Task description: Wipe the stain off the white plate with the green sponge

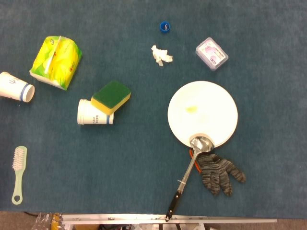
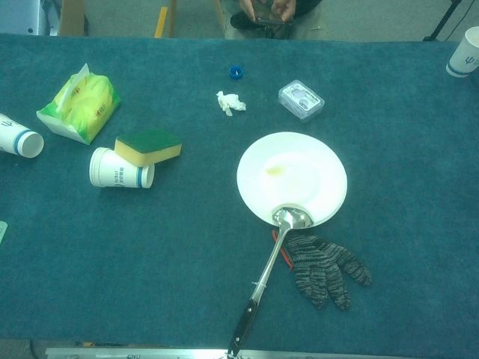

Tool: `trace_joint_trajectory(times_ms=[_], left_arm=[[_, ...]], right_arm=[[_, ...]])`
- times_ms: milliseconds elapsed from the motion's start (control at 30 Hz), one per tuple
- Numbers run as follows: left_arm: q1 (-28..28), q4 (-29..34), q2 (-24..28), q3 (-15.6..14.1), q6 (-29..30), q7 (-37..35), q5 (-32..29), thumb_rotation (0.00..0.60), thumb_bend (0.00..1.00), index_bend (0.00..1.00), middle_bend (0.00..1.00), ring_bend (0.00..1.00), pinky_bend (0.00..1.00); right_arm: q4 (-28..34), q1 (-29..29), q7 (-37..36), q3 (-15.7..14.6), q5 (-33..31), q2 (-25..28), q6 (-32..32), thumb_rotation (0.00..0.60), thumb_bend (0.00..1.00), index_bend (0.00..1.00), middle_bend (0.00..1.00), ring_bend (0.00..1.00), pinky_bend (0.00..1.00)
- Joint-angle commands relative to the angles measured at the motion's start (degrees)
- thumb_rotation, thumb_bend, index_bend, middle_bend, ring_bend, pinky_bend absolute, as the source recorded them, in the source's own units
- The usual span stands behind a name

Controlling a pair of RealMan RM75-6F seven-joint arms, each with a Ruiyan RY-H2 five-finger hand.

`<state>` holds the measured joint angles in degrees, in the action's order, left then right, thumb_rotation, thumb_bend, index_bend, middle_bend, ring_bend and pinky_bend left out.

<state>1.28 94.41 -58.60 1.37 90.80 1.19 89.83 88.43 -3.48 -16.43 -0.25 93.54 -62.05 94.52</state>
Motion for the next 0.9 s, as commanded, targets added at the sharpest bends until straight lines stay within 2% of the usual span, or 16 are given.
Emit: trace_joint_trajectory(times_ms=[33,500,700,900], left_arm=[[0.0,-0.1,0.0,-0.1,-0.1,-0.1,0.0,0.600,0.25,0.32,0.25,0.11,0.16],[2.2,2.4,2.1,-0.4,-2.8,0.9,2.2,0.600,0.25,0.32,0.25,0.11,0.16],[5.2,5.8,4.4,-1.0,-7.3,2.0,4.5,0.600,0.25,0.32,0.25,0.11,0.16],[10.2,10.2,6.3,-0.6,-15.2,4.0,4.0,0.600,0.25,0.32,0.25,0.11,0.16]], right_arm=[[0.0,-0.1,0.0,0.0,0.0,0.0,0.0,0.600,0.32,0.17,0.22,0.10,0.27],[0.1,0.2,-0.1,0.2,0.2,0.1,0.1,0.600,0.32,0.17,0.22,0.10,0.27],[0.1,0.8,-0.1,0.5,0.0,0.1,-0.8,0.600,0.32,0.17,0.22,0.10,0.27],[-0.3,1.8,-0.5,0.8,-0.6,-0.3,-2.5,0.600,0.32,0.17,0.22,0.10,0.27]])
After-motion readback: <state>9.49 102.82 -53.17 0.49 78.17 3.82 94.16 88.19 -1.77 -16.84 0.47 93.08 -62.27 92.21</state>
